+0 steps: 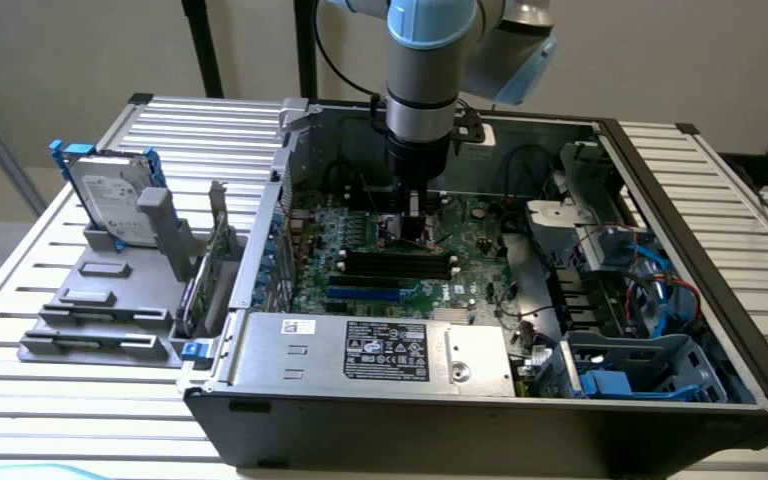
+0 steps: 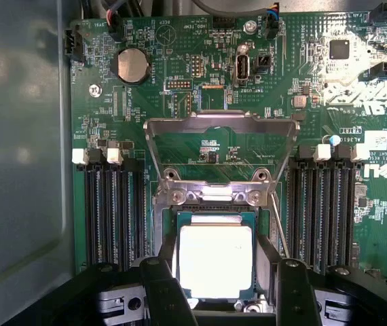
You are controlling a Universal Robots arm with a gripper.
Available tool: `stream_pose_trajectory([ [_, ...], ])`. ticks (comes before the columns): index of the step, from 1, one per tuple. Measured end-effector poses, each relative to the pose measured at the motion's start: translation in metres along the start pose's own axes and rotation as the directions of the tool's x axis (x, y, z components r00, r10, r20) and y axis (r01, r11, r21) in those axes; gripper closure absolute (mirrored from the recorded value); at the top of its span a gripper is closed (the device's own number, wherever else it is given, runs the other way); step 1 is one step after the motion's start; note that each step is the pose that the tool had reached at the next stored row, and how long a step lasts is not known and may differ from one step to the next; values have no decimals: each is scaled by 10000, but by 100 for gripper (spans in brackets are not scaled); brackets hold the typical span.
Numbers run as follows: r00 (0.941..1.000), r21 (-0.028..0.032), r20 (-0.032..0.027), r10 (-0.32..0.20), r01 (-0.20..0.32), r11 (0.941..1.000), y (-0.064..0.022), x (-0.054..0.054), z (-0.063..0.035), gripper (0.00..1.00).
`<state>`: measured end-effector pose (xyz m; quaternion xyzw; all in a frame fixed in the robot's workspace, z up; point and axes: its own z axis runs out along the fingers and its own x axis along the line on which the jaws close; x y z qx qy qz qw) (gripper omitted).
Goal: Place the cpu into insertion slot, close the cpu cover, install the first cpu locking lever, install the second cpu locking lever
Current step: 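Place the cpu into insertion slot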
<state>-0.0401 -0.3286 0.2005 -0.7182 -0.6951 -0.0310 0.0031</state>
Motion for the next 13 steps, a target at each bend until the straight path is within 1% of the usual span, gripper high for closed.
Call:
stream_pose_trajectory([
  [5,10000,-49,-1,-3,3,10000,-2,-1,4,46],
  [13,10000,-156,-4,-7,7,9999,-4,-1,15,46],
])
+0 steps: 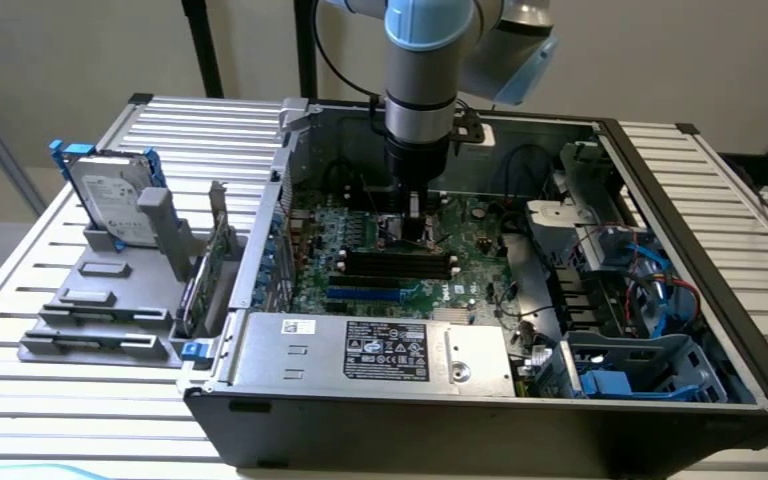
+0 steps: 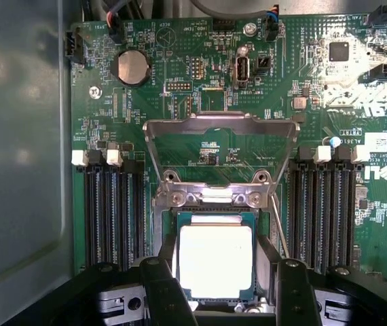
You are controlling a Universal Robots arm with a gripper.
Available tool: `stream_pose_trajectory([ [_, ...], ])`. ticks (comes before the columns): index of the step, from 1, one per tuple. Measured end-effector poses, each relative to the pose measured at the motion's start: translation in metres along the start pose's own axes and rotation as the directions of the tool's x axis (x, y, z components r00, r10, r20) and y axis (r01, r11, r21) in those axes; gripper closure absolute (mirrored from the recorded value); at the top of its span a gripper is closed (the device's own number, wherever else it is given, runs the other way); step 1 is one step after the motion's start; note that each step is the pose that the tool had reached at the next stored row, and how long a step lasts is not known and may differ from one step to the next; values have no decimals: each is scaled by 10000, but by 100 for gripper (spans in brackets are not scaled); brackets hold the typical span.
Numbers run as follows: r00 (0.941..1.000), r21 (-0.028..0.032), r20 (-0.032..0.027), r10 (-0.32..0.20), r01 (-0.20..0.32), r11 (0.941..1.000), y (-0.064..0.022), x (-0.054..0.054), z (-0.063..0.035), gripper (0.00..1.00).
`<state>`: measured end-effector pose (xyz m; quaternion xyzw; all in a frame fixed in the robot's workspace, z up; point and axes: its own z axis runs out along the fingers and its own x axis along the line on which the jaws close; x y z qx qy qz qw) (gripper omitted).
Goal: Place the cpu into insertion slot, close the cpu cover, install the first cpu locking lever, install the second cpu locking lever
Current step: 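Place the cpu into insertion slot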
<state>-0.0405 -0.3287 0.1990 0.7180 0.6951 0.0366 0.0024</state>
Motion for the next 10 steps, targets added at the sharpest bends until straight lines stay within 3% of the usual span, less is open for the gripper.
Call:
stream_pose_trajectory([
  [10,10000,-30,-2,-2,2,10000,-14,-1,4,46],
])
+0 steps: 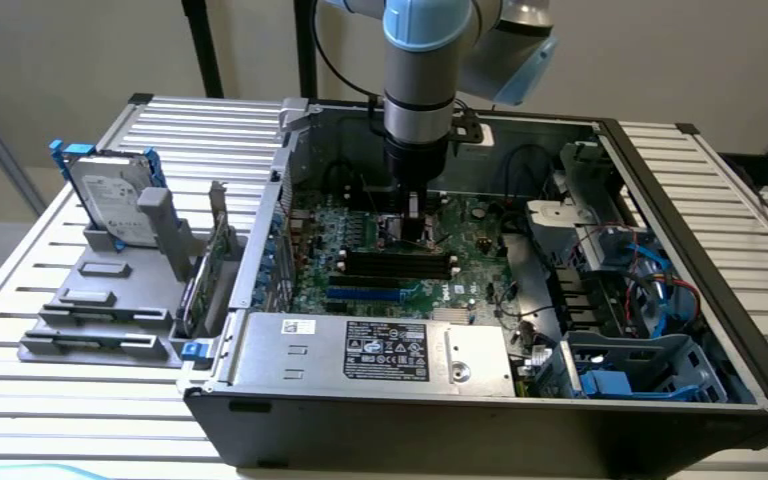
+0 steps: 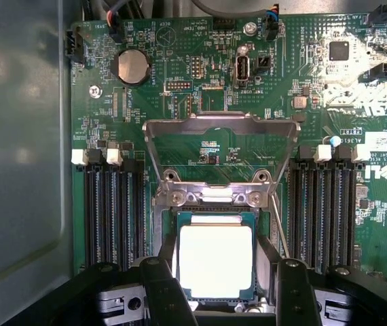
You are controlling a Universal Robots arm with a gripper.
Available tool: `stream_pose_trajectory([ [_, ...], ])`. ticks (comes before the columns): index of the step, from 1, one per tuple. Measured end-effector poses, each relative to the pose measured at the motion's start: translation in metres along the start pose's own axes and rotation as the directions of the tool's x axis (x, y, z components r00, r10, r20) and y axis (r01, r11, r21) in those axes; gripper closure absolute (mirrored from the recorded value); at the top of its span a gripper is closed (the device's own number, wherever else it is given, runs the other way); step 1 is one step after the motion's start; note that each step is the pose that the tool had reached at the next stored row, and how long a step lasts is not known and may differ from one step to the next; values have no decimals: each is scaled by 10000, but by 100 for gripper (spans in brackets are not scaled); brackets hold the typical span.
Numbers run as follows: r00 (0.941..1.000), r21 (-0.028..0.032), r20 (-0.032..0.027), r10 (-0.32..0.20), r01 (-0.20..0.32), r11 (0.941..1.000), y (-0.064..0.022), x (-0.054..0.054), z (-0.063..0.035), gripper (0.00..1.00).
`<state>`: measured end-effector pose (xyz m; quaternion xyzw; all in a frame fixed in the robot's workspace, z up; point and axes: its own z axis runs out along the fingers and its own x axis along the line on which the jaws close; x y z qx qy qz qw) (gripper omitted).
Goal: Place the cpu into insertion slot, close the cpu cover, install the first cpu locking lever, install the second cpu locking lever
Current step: 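Place the cpu into insertion slot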
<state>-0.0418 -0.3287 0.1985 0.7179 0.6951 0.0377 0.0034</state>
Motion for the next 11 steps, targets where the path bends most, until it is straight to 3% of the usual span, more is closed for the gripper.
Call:
stream_pose_trajectory([
  [11,10000,-29,0,-2,2,10000,-8,0,6,46],
])
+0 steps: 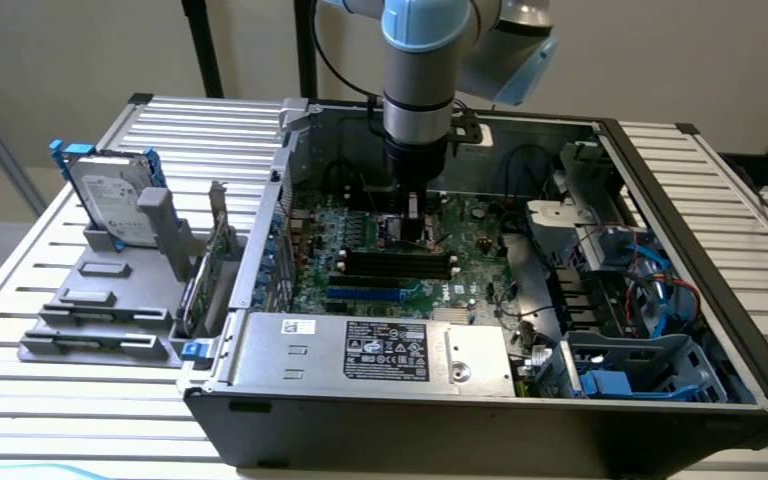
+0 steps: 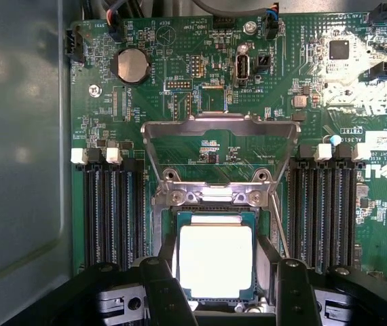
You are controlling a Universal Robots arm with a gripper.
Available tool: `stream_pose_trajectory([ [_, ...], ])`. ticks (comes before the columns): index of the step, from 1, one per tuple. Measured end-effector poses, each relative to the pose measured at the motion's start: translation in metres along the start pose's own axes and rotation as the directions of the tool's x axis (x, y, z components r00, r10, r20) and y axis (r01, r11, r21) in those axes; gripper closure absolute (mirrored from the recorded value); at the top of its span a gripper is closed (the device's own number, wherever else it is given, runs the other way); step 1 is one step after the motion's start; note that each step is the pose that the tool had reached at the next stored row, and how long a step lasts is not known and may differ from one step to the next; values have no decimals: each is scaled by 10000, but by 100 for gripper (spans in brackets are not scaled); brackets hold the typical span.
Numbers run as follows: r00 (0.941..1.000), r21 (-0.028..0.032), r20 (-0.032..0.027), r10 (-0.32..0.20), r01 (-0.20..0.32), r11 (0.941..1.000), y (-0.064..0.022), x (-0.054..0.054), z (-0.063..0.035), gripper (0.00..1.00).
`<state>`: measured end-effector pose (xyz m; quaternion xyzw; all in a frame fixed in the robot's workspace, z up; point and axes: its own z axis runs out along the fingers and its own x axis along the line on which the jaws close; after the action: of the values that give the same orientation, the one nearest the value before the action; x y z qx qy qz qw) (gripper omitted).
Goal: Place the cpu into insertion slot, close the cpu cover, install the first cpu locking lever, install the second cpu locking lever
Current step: 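Place the cpu into insertion slot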
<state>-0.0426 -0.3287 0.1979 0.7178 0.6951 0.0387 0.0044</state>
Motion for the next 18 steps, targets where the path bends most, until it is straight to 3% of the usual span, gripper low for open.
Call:
stream_pose_trajectory([
  [11,10000,-13,3,0,0,10000,1,1,-10,38],
  [18,10000,-9,4,-1,1,10000,9,8,-171,40],
])
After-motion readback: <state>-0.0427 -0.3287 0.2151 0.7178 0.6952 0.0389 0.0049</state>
